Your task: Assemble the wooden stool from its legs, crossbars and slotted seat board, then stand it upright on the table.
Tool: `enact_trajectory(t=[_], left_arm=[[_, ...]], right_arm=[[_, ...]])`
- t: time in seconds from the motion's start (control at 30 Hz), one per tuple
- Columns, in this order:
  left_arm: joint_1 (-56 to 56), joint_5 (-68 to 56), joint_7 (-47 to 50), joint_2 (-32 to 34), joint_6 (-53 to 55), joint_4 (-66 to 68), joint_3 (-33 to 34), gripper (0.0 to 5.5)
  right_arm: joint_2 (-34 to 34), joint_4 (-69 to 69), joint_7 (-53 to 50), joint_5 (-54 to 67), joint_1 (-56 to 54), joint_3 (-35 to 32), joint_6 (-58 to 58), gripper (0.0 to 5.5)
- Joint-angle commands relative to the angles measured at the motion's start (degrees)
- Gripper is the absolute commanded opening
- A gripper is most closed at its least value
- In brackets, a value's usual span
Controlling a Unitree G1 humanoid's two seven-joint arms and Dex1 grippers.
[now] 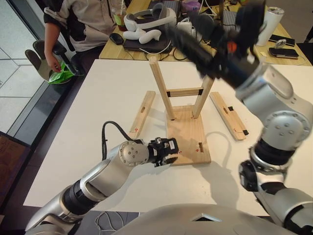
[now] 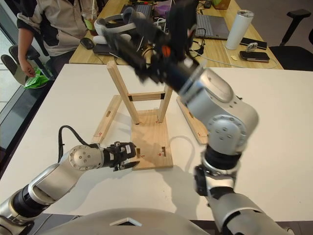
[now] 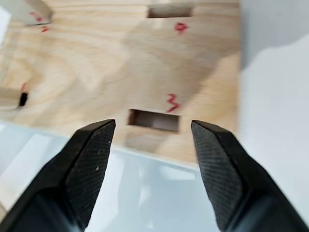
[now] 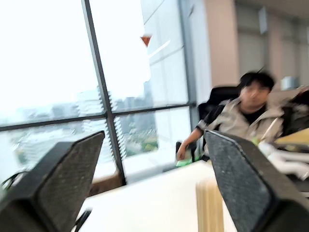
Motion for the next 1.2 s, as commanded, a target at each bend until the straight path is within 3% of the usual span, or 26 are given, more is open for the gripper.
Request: enact_trajectory(t=[0.03, 0.1, 0.2, 0.33, 0.43, 0.6, 0.73, 0.93, 1.2], left_arm=[[-2.81, -3.90, 7.40, -10.63, 2.75, 3.98, 17.10, 2.92], [-4.21, -6.18, 8.26, -12.53, 4.70, 4.39, 23.07, 2.92], [-1.16, -8.15, 4.18, -4.84, 6.51, 3.17, 25.39, 2.92], [2.05, -5.97, 0.84, 6.40, 4.37, 5.54, 21.58, 2.92], [1.91, -7.06, -0.80, 8.02, 3.95, 4.16, 19.29, 2.92], [1.58, -7.63, -2.54, 9.32, 2.94, 2.42, 15.61, 2.92], [0.75, -6.71, -1.70, 9.15, 2.29, 3.22, 13.58, 2.92], [-0.67, -6.36, -0.69, 8.20, 1.88, 3.87, 11.76, 2.92], [-1.48, -5.97, 1.31, 7.21, 1.47, 5.49, 11.73, 2.92]], right_arm=[[-16.79, 0.02, 10.11, 1.04, 9.60, -2.43, 4.98, 3.86], [-21.00, -0.21, 13.81, 1.57, 13.08, -3.31, 4.33, 3.86], [-31.20, -3.31, 25.71, -2.15, 20.67, 1.00, -0.47, 3.86], [-41.11, -6.43, 37.67, -15.41, 25.92, 13.32, -13.67, 3.86], [-43.94, -4.28, 42.39, -30.20, 23.71, 25.27, -25.17, 3.86], [-39.34, 4.15, 44.74, -47.99, 17.28, 38.23, -37.89, 3.86], [-26.84, 15.74, 37.00, -59.58, 10.15, 44.39, -41.43, 3.86], [-14.51, 28.25, 28.73, -66.02, 7.26, 45.84, -36.10, 3.86], [-11.75, 38.58, 23.71, -69.14, 5.72, 44.73, -36.04, 3.86]])
